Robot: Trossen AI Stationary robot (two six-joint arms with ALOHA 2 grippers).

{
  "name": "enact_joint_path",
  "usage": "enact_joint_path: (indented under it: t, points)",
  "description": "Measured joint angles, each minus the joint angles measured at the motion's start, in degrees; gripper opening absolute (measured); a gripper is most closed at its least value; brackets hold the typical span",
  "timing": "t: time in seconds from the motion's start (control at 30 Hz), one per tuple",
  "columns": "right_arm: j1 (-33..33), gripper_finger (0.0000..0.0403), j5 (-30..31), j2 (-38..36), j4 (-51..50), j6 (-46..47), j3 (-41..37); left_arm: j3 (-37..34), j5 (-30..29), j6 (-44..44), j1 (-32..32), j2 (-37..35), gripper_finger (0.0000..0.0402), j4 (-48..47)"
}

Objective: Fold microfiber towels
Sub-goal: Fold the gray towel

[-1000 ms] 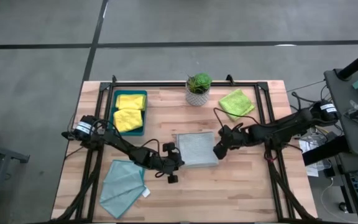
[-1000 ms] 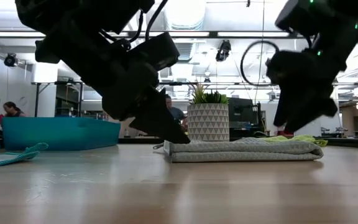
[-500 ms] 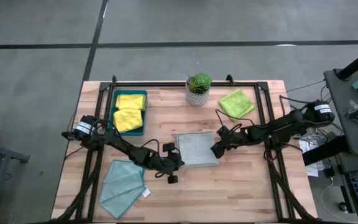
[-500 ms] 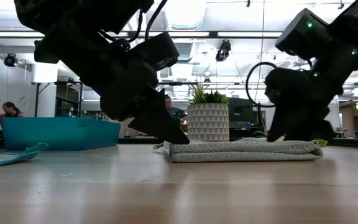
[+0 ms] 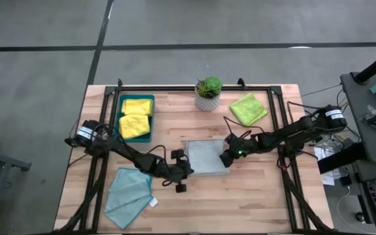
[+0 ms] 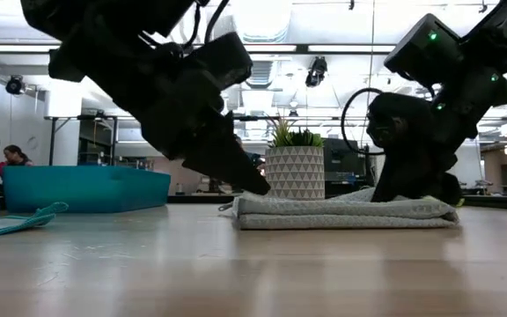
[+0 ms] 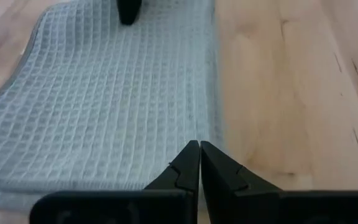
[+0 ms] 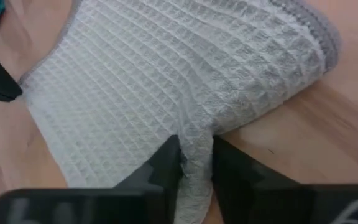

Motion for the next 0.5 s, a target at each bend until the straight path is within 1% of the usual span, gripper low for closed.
enact_joint_path:
  t: [0.1,0.2,0.3,0.37,0.5]
  points:
    - [0.0,0.0036,0.0,-2.4,-4.5,-0.3,0.0,0.0,0.2,0.9,0.0,-0.8,0.0,-1.2]
    - [-0.3,0.002,0.0,-5.5,-8.4,-1.1,0.1,0.0,0.2,1.2,0.2,-1.1,0.0,-2.0]
    - [-1.2,0.0017,0.1,-8.7,-15.5,-2.0,1.3,-0.4,0.2,1.1,0.8,-1.1,0.0,-2.5]
    - [-2.0,0.002,0.2,-10.9,-22.0,-2.9,3.1,-0.5,-0.2,1.1,1.2,-0.8,0.0,-2.3]
    - [-3.7,0.0022,0.5,-13.2,-34.8,-5.5,8.0,-0.5,-5.1,1.0,2.2,1.0,0.0,0.1]
